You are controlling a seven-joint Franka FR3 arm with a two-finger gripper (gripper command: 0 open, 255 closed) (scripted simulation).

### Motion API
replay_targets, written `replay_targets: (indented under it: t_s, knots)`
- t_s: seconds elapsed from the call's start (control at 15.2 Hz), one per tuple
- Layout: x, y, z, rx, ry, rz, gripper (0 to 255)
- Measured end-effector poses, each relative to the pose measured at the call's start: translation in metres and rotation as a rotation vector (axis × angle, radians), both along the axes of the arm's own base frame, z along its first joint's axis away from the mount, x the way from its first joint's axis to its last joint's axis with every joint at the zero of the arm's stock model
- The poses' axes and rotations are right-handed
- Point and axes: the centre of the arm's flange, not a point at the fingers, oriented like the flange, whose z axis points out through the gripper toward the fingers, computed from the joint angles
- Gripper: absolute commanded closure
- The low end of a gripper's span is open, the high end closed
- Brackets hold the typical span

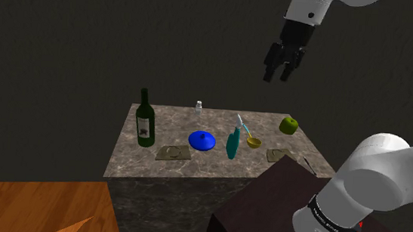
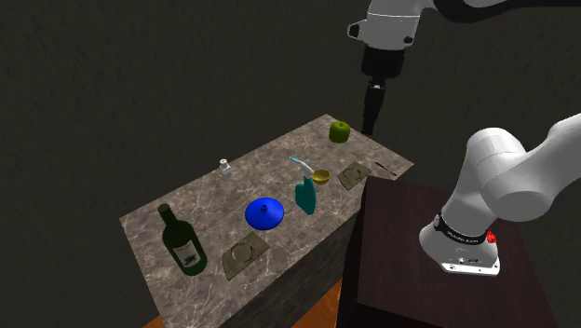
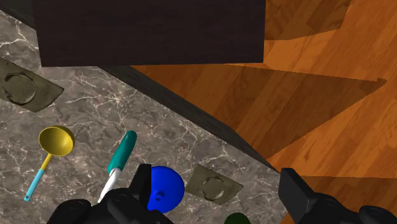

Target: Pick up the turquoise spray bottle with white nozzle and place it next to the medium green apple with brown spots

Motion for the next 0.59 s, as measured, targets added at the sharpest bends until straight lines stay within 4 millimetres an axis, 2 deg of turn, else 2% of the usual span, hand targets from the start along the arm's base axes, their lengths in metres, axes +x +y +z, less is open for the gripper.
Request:
replay_targets:
  t_s: [0.07, 0.26, 0.59]
  knots:
    - [0.000, 0.000, 0.000, 0.000, 0.000, 0.000, 0]
    - [0.011, -0.003, -0.023, -0.019, -0.003, -0.017, 0]
    - [0.033, -0.012, -0.083, -0.063, -0.012, -0.058, 0]
